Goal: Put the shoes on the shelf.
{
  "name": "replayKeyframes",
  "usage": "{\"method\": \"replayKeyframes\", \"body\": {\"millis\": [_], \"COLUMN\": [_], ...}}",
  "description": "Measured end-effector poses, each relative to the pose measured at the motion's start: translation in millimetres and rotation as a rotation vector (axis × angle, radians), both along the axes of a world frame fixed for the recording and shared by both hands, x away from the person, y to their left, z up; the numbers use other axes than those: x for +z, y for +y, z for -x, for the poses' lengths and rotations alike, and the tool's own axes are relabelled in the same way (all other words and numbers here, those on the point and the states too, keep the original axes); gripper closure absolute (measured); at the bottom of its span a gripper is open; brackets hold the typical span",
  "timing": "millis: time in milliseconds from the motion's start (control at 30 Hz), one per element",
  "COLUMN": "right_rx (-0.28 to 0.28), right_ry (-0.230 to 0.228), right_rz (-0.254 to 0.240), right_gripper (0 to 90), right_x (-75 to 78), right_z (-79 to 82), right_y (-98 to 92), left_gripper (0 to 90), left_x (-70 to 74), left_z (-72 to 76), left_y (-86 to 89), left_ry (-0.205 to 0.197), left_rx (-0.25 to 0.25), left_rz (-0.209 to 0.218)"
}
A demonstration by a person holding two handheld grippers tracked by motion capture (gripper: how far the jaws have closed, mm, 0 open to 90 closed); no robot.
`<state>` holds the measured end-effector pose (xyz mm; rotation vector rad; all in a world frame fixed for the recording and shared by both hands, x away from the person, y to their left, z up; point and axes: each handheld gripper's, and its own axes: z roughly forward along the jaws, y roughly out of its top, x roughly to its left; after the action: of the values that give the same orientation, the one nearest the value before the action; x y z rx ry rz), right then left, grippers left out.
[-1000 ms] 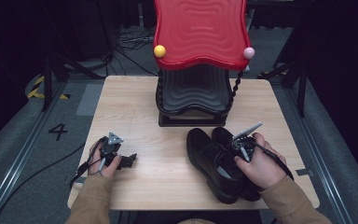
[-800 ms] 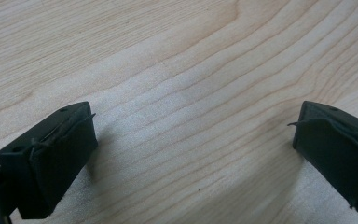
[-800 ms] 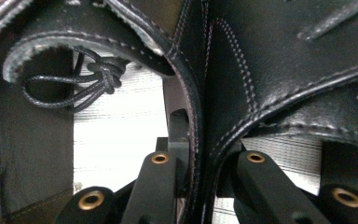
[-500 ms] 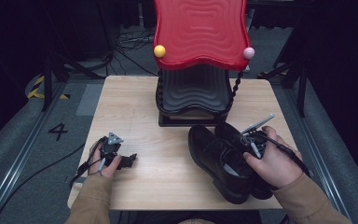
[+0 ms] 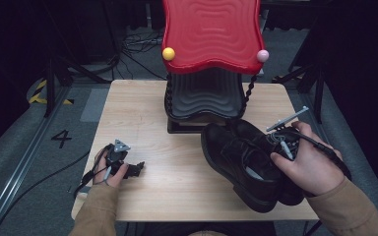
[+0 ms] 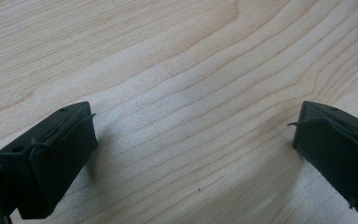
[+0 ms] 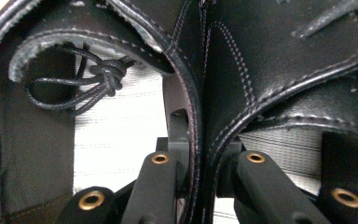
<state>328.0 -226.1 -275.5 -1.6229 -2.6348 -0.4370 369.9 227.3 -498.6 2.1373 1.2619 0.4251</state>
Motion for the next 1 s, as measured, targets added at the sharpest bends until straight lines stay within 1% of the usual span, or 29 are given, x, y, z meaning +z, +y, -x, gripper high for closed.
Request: {"method": "replayKeyframes", "body": {"millis": [200,367,400,467,700,1000], "right_rx": [0.003,0.002,0.008,0.003,0.012,0.011], "right_ry": [-0.016,-0.033,-0.042,-0.045,-0.066,-0.074], "right_rz": [-0.014,-0.018,-0.017,-0.021,-0.038,-0.045], "right_gripper": [81.9,81.9,81.9,81.9,81.9,82.1], "right_x": [20.8,33.1,35.3,40.8,61.2,85.5], "right_z": [-0.4,-1.7,-1.8,-1.3,0.1,0.6], "right_y": [-2.8,-4.0,-4.7,-5.4,-9.1,-12.1], "left_gripper": [0.0,0.0,0.0,0.0,0.0,0.0], "left_x": [0.0,0.0,0.0,0.0,0.0,-0.1], "left_z": [0.0,0.0,0.0,0.0,0.0,0.2], "left_y": [0.0,0.0,0.0,0.0,0.0,-0.1], "left_ry": [0.000,0.000,0.000,0.000,0.000,0.000], "left_rx": [0.000,0.000,0.000,0.000,0.000,0.001], "left_rz": [0.000,0.000,0.000,0.000,0.000,0.002]}}
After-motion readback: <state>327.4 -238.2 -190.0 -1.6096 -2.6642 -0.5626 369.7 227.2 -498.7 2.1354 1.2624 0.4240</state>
